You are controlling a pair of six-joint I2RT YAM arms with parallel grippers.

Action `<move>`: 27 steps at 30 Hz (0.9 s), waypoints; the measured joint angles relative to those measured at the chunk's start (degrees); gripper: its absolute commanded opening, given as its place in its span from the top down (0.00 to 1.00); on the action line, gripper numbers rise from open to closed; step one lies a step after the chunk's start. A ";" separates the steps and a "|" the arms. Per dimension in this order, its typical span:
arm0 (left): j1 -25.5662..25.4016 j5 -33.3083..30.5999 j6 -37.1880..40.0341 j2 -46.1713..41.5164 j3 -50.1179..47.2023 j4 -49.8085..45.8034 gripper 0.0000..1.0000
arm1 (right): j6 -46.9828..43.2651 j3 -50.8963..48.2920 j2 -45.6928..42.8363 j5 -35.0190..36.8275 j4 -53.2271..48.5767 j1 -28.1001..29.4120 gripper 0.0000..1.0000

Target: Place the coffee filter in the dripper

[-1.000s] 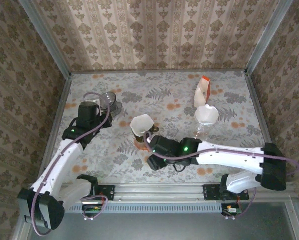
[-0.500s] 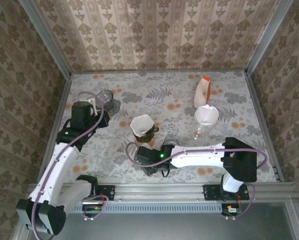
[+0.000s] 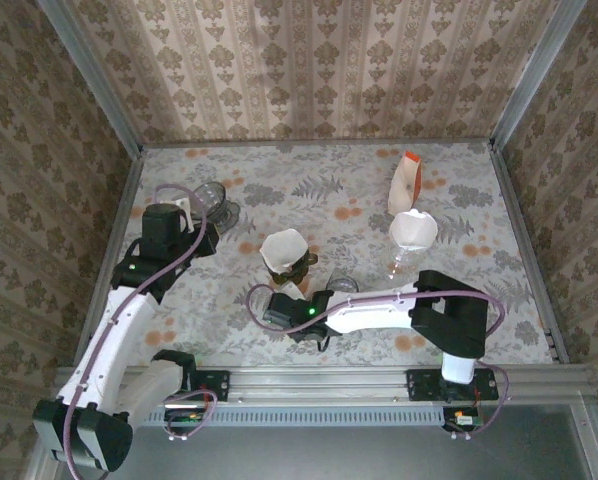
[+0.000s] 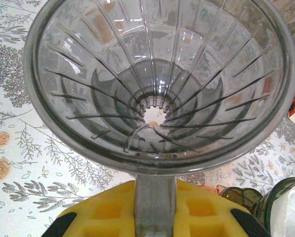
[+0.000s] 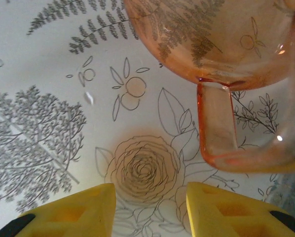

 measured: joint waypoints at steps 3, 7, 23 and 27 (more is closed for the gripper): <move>0.07 0.13 0.00 0.00 0.00 0.00 1.00 | -0.11 0.00 0.42 1.07 1.27 -0.33 0.59; 0.37 0.39 0.00 0.00 0.00 0.00 1.00 | -0.92 0.02 0.52 2.27 3.21 -1.29 0.61; 0.70 0.66 0.00 0.02 -0.02 0.02 1.00 | -5.20 4.79 6.14 4.76 8.87 -5.60 0.64; 0.87 0.76 0.00 0.04 -0.02 0.02 1.00 | -6.54 7.74 8.70 4.74 9.84 -7.52 0.64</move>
